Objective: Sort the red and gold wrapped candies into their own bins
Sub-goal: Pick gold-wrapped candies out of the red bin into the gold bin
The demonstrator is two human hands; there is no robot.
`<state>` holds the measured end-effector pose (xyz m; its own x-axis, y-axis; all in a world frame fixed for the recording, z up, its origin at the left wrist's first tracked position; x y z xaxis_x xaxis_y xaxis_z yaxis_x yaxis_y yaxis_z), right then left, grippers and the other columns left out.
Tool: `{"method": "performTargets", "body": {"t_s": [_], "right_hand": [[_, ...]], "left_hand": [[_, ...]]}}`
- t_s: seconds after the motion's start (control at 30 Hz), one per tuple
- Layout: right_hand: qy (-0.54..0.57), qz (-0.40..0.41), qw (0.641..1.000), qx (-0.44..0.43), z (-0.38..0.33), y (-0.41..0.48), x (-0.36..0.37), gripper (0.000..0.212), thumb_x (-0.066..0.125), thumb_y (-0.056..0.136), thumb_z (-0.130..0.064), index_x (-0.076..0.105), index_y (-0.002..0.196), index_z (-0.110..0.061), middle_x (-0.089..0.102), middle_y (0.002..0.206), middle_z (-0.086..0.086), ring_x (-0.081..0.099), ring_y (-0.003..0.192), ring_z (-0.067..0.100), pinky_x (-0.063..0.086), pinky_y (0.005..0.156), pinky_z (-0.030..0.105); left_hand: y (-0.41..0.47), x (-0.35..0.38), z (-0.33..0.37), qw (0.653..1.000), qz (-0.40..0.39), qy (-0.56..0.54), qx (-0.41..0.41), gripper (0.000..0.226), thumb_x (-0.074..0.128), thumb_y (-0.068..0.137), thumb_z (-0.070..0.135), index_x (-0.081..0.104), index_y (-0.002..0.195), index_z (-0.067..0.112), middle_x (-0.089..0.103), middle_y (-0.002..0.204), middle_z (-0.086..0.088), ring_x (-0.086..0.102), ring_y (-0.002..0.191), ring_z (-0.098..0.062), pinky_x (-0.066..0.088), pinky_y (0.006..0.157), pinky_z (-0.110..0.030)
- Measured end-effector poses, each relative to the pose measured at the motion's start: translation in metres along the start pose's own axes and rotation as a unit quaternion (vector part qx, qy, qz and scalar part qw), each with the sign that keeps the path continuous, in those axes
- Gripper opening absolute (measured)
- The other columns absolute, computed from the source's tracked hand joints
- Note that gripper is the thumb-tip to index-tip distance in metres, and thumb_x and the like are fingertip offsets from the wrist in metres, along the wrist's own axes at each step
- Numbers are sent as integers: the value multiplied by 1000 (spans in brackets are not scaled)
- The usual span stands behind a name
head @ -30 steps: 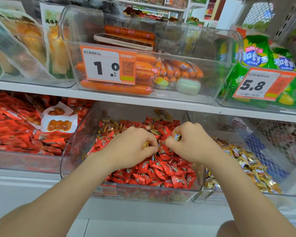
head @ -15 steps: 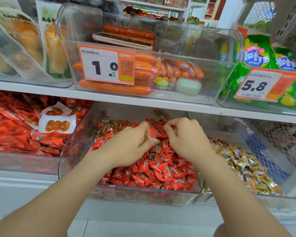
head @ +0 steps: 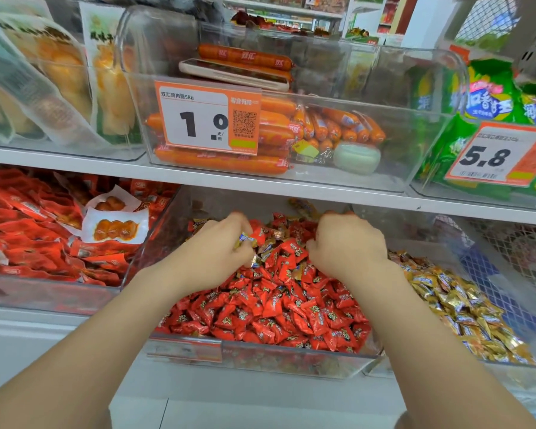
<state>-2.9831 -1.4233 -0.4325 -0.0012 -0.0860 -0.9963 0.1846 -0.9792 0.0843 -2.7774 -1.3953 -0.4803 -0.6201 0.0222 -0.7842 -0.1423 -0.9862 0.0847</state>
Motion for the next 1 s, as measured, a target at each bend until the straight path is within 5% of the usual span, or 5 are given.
{"method": "performTargets", "body": {"t_s": [0.1,0.3,0.53,0.67,1.0], "right_hand": [[-6,62,997,-34,-4,5,2,3,58,99,-18,57,96,-17,66,101,12,64,88,39,41,69,36],[-5,-2,991,-134,-14,27,23,37,53,96,-8,66,124,-26,64,113,8,65,100,34,55,75,41],[-17,-99,982,-160,-10,35,46,21,56,106,-24,62,125,-29,68,118,-3,66,110,27,50,79,39],[30,-59,989,-134,-5,34,40,13,54,105,-25,61,115,-30,56,102,-4,65,106,29,46,76,37],[214,52,965,-141,-7,4,17,27,52,105,-44,73,107,-27,71,86,-2,70,86,27,56,78,41]], "left_hand": [[-1,-3,5,999,4,22,32,42,48,100,21,50,140,33,75,74,-2,53,42,-10,42,43,-23],[2,-7,7,994,51,90,17,25,60,98,46,68,79,31,65,63,7,61,59,-9,52,62,-31],[13,7,3,991,-14,136,16,26,67,101,38,71,125,29,50,70,16,58,71,-16,57,86,-41],[10,8,0,990,-32,137,-3,23,74,94,45,73,114,35,62,97,6,60,100,-21,52,89,-39],[-5,-13,-8,1000,13,4,-20,13,68,99,41,66,88,36,74,88,0,60,61,-12,54,62,-35]]}}
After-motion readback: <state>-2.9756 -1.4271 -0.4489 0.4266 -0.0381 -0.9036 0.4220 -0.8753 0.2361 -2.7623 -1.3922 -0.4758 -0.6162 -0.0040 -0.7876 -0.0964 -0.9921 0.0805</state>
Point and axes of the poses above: each hand's wrist, its own y-axis towards the middle knuckle, its own x-axis out of the palm, z = x × y, the point moved 4 cm from there along y, towards the middle knuckle
